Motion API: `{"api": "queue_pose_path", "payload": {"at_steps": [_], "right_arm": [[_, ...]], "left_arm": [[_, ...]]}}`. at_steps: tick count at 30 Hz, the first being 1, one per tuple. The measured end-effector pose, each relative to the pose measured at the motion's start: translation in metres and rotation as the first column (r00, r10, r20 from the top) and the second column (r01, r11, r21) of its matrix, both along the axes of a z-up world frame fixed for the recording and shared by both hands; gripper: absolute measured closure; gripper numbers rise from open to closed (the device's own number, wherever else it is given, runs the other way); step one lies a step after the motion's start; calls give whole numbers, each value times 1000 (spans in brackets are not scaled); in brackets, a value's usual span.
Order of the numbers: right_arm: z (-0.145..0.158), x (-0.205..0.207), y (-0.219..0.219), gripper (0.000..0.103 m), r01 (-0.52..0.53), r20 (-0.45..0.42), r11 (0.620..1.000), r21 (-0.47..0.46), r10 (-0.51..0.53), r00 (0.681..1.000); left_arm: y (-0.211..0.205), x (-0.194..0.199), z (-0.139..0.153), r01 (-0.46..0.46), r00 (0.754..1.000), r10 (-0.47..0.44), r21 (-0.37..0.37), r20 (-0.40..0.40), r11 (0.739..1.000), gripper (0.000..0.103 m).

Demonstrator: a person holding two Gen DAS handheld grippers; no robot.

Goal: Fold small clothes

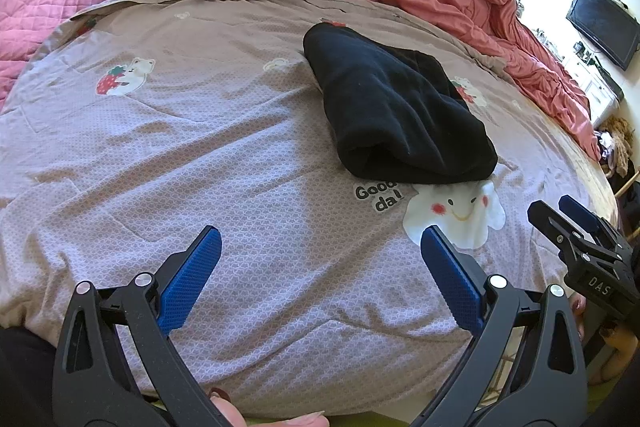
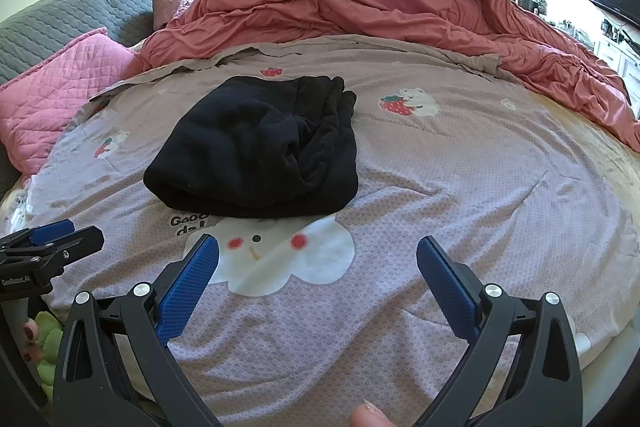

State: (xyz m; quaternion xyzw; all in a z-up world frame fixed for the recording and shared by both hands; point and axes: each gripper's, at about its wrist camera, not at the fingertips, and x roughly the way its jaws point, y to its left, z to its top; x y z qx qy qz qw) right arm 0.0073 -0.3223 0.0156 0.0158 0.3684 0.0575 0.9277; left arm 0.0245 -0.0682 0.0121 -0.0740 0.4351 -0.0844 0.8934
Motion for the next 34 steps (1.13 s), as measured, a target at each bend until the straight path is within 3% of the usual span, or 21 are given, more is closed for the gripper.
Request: {"api": "queue_pose_path", "payload": {"at_steps": [8,15,20,22,24,26,28,30,31,34], "right_arm": [[-6,4,-7,5,34,-20,999,-3,-34,999],[-18,5,-31,5,137,-63,991,-8,-137,989],[-18,-2,-79,5,306,-61,952,-24,-306,950],[-16,-9,-111,5,419,-47,907,-43,-421,906],[-15,-20,-143,5,529,-27,846,-61,-531,847],[-16,-39,-187,5,656,-1,747,-106,-660,751],[-17,-64,-235,5,770,44,617,-161,-775,630],[-22,-95,-284,5,864,89,461,-202,-870,485],[-25,-106,-301,5,893,90,393,-218,-903,419],[-45,-148,-359,5,955,24,194,-225,-979,204]], "left_arm": [[1,0,-2,7,1000,-7,-5,-6,1000,9],[13,5,-3,-14,1000,14,-10,-13,1000,9],[46,16,-4,-83,996,82,-22,-21,996,9],[75,26,-2,-132,991,131,-48,-35,990,9],[109,35,0,-199,980,196,-61,-42,978,9],[156,46,2,-292,956,290,-56,-51,955,9],[207,57,-1,-390,919,388,-21,-67,921,9],[267,65,-4,-509,858,510,23,-66,860,9],[288,67,-6,-544,835,546,40,-68,838,9],[365,73,-10,-665,737,671,85,-82,742,9]]}}
